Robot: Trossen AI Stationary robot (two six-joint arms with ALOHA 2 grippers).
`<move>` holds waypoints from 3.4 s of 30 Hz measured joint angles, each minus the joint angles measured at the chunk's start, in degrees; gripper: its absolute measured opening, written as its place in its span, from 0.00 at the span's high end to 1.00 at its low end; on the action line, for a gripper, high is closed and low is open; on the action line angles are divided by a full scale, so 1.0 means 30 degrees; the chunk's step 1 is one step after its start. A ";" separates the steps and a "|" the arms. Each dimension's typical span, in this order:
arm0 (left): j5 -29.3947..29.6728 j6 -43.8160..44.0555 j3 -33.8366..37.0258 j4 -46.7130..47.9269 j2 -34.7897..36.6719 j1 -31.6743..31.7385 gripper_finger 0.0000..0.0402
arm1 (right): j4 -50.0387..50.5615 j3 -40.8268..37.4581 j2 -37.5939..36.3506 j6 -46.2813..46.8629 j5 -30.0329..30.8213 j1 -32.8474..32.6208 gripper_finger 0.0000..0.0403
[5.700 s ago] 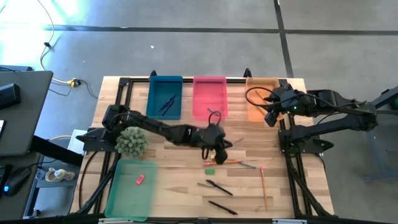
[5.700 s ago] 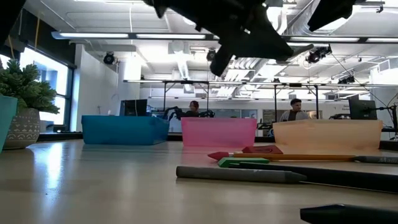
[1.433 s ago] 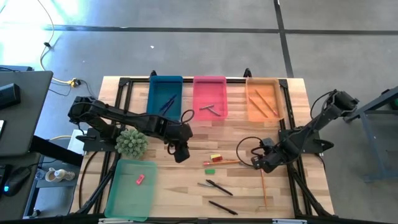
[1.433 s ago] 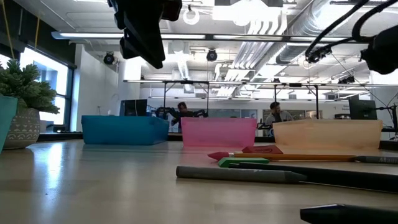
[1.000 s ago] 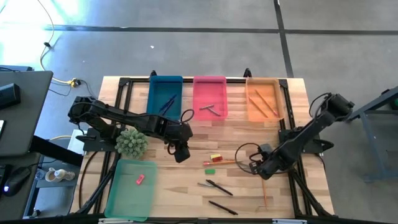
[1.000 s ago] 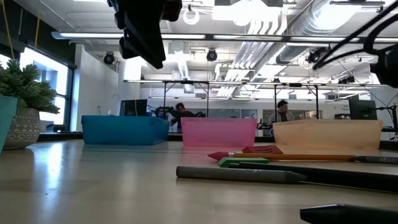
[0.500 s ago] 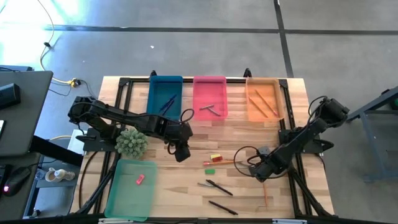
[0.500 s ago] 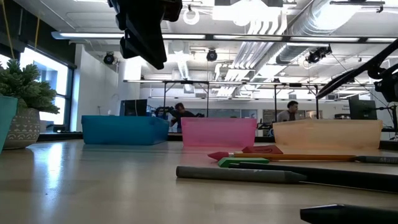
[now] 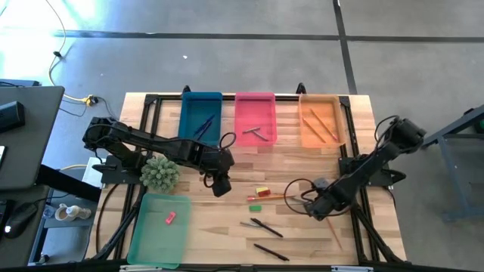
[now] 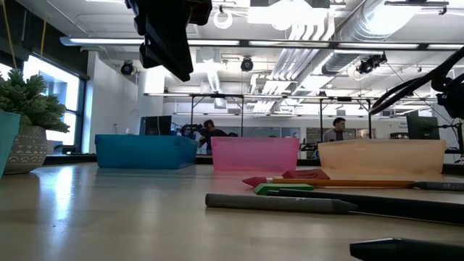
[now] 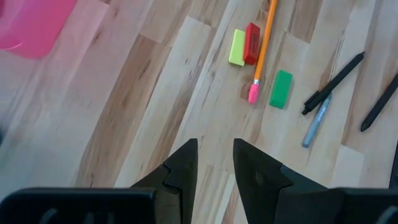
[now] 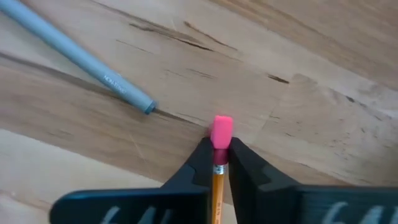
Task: Sort crayons/erasers/pens/pencils in bins
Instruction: Put the orange pencil into the orange bin
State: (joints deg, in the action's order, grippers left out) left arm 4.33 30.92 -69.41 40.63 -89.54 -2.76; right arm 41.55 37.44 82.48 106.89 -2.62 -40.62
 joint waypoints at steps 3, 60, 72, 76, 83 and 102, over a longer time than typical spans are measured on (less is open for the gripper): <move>0.0002 0.0001 0.0000 0.0004 0.0000 0.0000 0.78 | 0.0554 -0.0047 -0.0828 -0.0139 0.0535 -0.0007 0.99; 0.0293 0.0116 0.0000 -0.1636 0.0000 0.0051 0.78 | -0.5494 0.0882 -1.7396 -2.8314 1.7227 1.6867 0.98; 0.0213 -0.0517 0.0000 -0.1621 0.0000 0.0310 0.78 | -0.2973 0.2545 -1.3708 -3.1431 1.3880 2.2661 0.98; 0.0206 -0.0517 0.0000 -0.1621 0.0000 0.0437 0.78 | -0.2561 0.2620 -1.2105 -3.1442 1.1541 2.4625 0.98; 0.0228 -0.0525 0.0000 -0.1614 0.0000 0.0437 0.78 | -0.2462 0.2620 -0.9607 -3.1300 0.9418 2.7098 0.98; 0.0829 -0.0525 0.0000 -0.1625 0.0000 0.0437 0.77 | -0.2173 0.2620 -0.4316 -3.1805 0.8463 2.8924 0.98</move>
State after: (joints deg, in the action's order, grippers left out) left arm 6.82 29.34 -69.41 35.76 -89.54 -1.45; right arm 35.03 45.30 69.53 11.47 22.77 46.15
